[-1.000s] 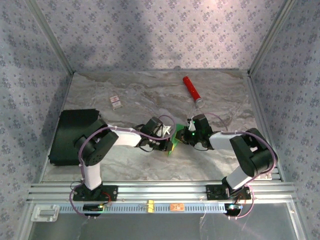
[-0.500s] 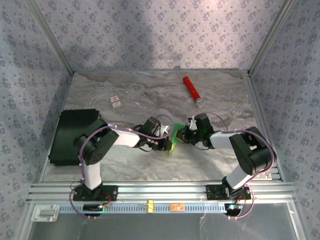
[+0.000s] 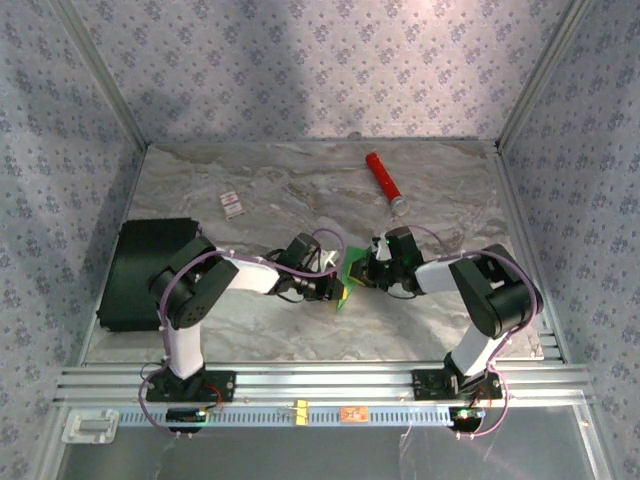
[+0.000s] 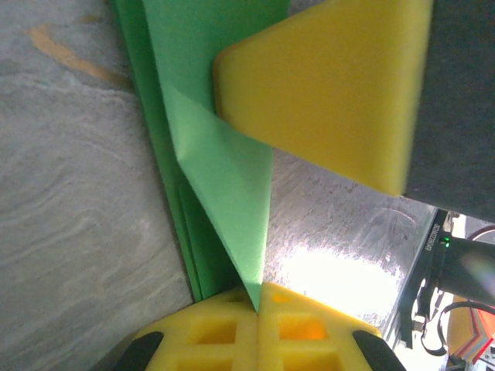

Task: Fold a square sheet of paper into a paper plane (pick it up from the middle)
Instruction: Fold the wing for the fifth time at the center of the table.

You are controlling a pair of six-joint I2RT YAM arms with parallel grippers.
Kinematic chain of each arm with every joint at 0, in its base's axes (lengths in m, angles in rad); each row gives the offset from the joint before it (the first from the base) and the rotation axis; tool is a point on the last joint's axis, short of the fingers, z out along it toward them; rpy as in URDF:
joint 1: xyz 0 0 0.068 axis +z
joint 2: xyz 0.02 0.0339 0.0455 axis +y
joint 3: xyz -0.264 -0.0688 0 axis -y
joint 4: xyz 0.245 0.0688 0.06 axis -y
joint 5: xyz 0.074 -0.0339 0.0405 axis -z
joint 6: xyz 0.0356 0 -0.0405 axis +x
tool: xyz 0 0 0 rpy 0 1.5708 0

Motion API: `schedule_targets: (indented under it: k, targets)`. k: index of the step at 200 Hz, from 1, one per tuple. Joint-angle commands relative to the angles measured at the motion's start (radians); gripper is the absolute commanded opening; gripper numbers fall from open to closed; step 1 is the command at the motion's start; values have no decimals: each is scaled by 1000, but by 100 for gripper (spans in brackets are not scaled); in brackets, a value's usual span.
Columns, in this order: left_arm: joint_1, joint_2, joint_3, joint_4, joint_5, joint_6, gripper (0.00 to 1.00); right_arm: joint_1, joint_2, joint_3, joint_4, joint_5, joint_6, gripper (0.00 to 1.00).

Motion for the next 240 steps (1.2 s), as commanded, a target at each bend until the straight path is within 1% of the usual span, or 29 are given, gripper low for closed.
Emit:
schedule_targets:
  k: [1,22,51,68,84,107,137,154,173,202,215,227,240]
  targets:
    - [-1,53,-26,-43,-49,7,4,-1,42,18,-39,14,-30,11]
    - [-1,44,-26,-45,-37,11,11,-1,65,7,-48,34,-24,10]
    - [-1,8,-29,-47,-13,17,18,0,69,-4,-73,63,-21,10]
    - [-2,-15,-32,-49,-1,21,19,0,70,-4,-87,72,-21,10]
    - [-5,-31,-33,-50,11,22,16,1,69,-4,-92,74,-24,10]
    - [-8,-35,-37,-46,33,26,8,1,70,0,-108,82,-28,10]
    - [-10,-32,-48,-51,51,36,4,3,71,8,-137,94,-33,10]
    - [-14,-29,-55,-55,63,40,4,5,73,13,-158,104,-41,10]
    - [-19,-31,-59,-69,73,46,10,5,76,16,-171,111,-43,10]
    - [-21,-57,-76,-67,75,45,10,6,80,20,-189,121,-43,9]
    - [-21,-62,-80,-69,78,46,7,8,82,23,-194,124,-44,9]
    - [-21,-61,-81,-74,85,50,0,7,83,25,-200,127,-43,9]
    - [-22,-56,-81,-80,95,58,0,10,82,26,-204,130,-44,9]
